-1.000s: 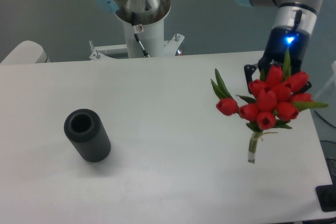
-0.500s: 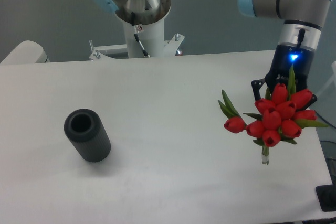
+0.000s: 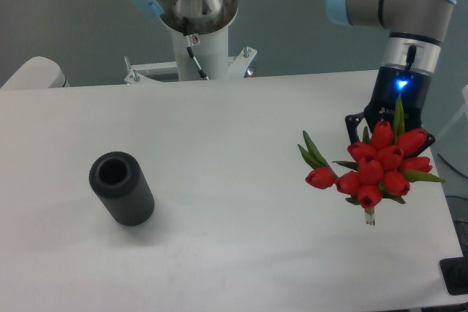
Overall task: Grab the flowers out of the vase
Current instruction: 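Carry the tulip bouquet away from the vase across the table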
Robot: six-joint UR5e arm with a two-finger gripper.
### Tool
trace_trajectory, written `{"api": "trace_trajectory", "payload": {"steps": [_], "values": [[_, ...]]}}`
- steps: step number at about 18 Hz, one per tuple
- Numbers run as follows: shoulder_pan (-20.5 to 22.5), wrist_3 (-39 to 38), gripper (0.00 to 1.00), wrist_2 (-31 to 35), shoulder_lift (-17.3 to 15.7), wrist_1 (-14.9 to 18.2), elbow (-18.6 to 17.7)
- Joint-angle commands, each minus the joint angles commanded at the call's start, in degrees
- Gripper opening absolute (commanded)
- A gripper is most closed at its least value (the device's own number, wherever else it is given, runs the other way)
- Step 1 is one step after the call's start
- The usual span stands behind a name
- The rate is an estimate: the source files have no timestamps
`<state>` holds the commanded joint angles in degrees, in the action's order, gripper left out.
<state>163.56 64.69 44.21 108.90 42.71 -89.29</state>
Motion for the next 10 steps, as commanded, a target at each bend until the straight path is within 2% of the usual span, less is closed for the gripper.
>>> {"api": "trace_trajectory", "payload": {"steps": [10], "values": [[-0.7,0.0,0.22,0.35,-0.09,0.0,0.09]]}}
